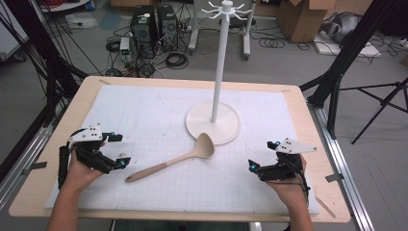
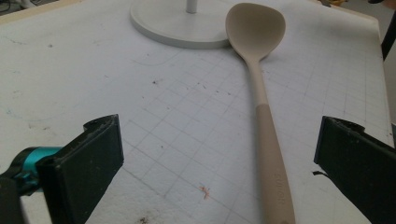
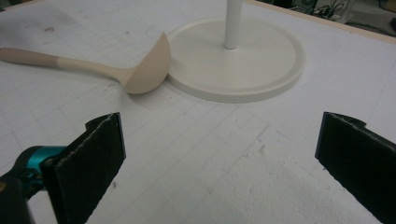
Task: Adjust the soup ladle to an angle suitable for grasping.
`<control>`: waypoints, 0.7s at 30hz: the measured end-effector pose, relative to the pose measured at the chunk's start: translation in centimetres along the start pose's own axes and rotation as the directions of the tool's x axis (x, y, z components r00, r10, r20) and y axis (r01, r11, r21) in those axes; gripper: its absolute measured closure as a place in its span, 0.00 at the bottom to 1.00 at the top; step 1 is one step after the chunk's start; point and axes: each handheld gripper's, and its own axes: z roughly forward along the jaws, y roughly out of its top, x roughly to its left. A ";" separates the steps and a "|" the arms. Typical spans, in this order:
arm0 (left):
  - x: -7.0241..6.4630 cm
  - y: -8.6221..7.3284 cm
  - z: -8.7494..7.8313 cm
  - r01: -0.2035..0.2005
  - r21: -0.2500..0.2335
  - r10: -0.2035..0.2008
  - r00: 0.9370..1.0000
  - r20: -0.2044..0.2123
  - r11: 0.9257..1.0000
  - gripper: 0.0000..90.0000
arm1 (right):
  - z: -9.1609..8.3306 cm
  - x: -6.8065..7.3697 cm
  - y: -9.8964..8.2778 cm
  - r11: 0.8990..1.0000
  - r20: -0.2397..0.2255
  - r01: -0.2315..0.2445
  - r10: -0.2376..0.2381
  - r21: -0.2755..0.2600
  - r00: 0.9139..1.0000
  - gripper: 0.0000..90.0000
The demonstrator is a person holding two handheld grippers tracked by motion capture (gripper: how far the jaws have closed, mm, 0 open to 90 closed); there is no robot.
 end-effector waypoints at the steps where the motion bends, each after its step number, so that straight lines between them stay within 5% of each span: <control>1: 0.0 0.0 0.0 0.000 0.000 0.000 1.000 0.001 1.000 0.02 | 0.0 0.1 0.0 1.000 0.003 -0.004 0.004 0.006 1.000 0.01; 21: -0.6 0.8 0.6 -0.022 0.002 0.022 1.000 0.021 1.000 0.02 | -0.7 -0.1 0.0 1.000 0.016 0.002 -0.002 0.013 1.000 0.01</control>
